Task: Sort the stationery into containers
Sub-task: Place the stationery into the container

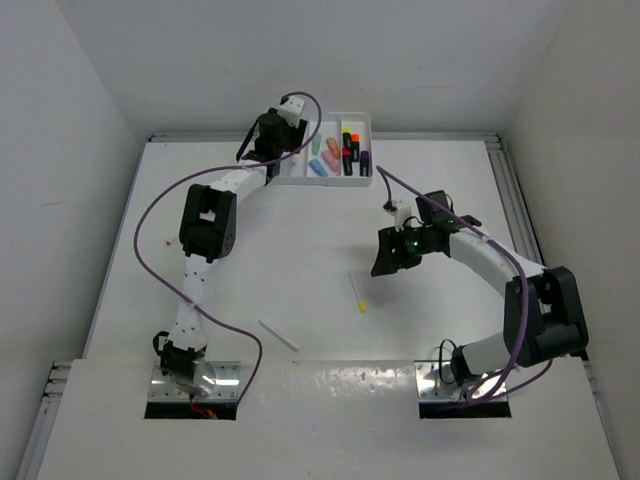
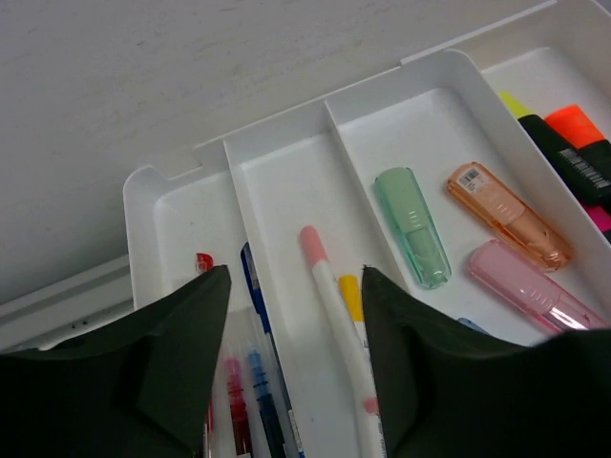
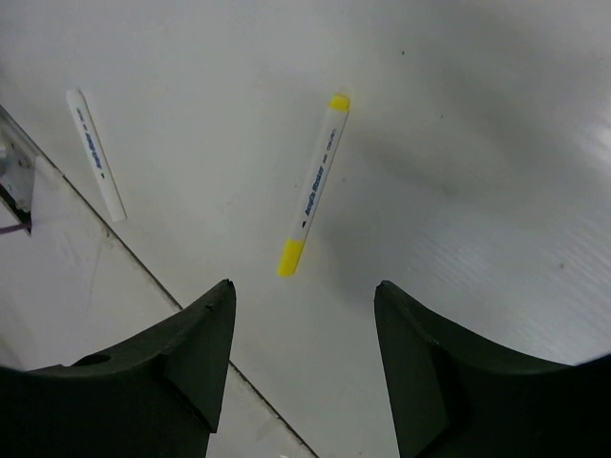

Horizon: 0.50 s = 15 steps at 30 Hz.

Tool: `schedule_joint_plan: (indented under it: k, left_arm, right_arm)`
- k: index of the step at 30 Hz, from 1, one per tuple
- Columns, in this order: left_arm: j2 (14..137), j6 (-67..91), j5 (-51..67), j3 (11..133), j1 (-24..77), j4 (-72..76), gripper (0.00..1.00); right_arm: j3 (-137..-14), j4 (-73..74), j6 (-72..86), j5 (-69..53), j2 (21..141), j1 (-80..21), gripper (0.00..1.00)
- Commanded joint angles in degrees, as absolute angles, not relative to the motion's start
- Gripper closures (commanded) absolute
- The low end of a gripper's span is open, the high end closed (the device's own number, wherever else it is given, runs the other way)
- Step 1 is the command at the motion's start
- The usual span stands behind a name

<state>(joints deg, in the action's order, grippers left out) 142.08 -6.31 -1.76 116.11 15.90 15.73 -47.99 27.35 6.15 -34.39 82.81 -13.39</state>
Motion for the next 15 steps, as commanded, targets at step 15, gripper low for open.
schedule_joint_plan:
  k: [15]
  left_arm:
    - [93.63, 5.88, 0.97, 81.42, 13.54, 6.33, 0.27]
  right_arm:
    - [-45.43, 24.7, 12.04, -20.31, 86.21, -26.45, 0.48]
